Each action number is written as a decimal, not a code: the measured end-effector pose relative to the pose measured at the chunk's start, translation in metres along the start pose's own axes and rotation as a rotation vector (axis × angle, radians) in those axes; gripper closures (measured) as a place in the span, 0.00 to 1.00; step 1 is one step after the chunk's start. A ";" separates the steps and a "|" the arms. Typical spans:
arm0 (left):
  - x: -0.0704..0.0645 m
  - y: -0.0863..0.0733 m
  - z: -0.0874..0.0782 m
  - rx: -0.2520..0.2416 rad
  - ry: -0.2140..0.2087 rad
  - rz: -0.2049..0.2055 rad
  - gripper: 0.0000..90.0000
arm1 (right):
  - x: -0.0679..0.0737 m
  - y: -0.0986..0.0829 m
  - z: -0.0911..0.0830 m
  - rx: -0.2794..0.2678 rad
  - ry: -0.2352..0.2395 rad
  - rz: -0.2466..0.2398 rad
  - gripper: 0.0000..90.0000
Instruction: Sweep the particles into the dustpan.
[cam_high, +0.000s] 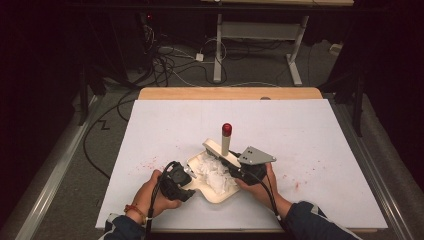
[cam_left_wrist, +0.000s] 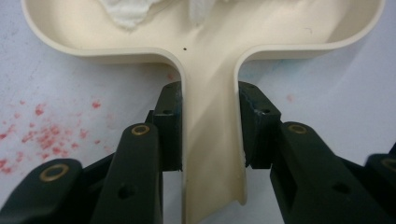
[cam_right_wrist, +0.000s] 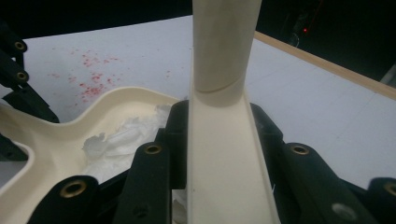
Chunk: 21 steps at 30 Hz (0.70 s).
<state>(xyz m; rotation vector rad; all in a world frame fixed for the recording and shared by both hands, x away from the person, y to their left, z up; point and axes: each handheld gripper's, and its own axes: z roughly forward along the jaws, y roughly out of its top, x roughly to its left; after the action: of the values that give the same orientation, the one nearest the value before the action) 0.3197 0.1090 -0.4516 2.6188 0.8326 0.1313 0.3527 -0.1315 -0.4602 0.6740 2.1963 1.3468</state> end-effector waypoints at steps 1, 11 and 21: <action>0.000 0.001 0.001 0.001 0.001 0.002 0.70 | 0.001 0.000 0.000 0.001 -0.003 -0.003 0.75; -0.002 0.008 0.007 0.004 -0.001 -0.016 0.70 | 0.009 0.005 -0.004 -0.012 0.044 0.002 0.75; -0.002 0.007 0.008 0.007 -0.004 -0.018 0.70 | -0.008 0.021 -0.026 -0.082 0.037 0.040 0.75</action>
<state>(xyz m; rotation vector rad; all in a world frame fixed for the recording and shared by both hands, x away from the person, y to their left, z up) 0.3237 0.0997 -0.4558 2.6161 0.8564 0.1182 0.3459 -0.1461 -0.4298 0.6706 2.1539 1.4714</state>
